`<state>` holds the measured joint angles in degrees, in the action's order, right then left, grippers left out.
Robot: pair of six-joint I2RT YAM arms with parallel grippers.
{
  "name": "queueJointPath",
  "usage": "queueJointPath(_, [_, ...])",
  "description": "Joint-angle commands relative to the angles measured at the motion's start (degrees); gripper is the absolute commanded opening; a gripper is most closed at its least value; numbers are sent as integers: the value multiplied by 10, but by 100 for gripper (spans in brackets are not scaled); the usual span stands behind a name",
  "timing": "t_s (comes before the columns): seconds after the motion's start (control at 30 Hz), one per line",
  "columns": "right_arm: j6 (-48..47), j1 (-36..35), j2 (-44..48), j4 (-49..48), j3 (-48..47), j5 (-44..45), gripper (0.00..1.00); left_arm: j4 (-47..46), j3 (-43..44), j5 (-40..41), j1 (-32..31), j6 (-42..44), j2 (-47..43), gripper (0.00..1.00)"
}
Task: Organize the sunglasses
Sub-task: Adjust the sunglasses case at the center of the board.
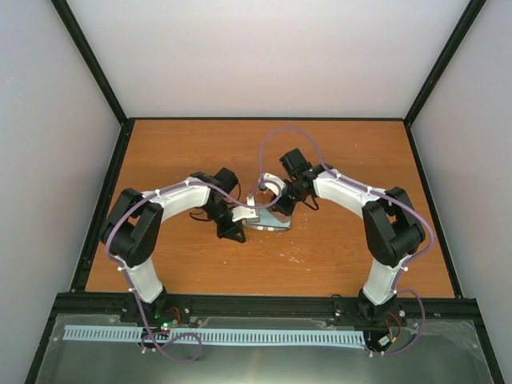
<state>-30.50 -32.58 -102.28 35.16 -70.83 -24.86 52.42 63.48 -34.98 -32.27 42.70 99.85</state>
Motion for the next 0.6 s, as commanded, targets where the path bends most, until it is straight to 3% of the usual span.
queueJointPath(0.0, [-6,-6,-13,15,-24,-10,3,-44,16,2,-2,-39,22,1])
queueJointPath(0.3, [3,-6,-22,51,-23,-12,3,-149,21,95,13,-72,33,4])
queueJointPath(0.57, [25,-5,-26,73,-33,-27,3,-194,82,104,49,-97,69,8])
